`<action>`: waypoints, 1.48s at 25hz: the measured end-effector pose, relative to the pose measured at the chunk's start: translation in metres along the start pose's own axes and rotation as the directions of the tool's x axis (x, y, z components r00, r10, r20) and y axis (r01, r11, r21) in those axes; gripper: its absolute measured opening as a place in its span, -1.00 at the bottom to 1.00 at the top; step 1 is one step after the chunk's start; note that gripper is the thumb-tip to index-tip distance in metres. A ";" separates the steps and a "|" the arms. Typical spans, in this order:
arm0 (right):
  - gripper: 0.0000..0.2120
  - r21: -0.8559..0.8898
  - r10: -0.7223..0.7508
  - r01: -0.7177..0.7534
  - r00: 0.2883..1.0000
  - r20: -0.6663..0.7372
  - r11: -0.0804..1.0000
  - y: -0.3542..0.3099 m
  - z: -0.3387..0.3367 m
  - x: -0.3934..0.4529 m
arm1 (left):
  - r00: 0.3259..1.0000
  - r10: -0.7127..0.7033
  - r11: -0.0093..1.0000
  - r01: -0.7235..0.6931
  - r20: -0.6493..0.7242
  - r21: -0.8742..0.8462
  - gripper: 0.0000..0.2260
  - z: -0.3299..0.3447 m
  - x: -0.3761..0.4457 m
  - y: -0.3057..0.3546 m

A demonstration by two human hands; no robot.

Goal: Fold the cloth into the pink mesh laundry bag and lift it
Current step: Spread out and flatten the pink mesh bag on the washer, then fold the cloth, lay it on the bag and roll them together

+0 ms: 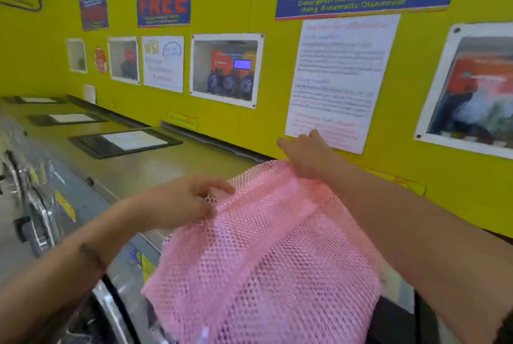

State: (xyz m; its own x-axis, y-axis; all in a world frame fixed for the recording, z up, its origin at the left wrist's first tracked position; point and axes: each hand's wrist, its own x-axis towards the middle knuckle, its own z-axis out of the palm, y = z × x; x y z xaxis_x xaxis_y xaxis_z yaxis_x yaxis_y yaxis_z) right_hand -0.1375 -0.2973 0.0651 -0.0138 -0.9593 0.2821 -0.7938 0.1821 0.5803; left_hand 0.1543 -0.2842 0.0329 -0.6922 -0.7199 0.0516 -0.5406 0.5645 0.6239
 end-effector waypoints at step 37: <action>-0.46 -0.017 0.547 -0.835 0.346 0.763 0.551 0.236 -0.050 -0.525 | 0.722 0.688 0.723 -0.691 0.078 0.013 -0.73 0.264 0.021 0.363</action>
State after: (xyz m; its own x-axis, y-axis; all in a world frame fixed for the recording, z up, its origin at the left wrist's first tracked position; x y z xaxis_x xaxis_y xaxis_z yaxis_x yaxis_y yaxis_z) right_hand -0.2872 0.2598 0.0920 -0.9026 -0.3966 -0.1677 -0.4154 0.9045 0.0969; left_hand -0.1827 0.0123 0.0551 -0.9087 -0.0998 0.4053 0.0808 0.9106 0.4054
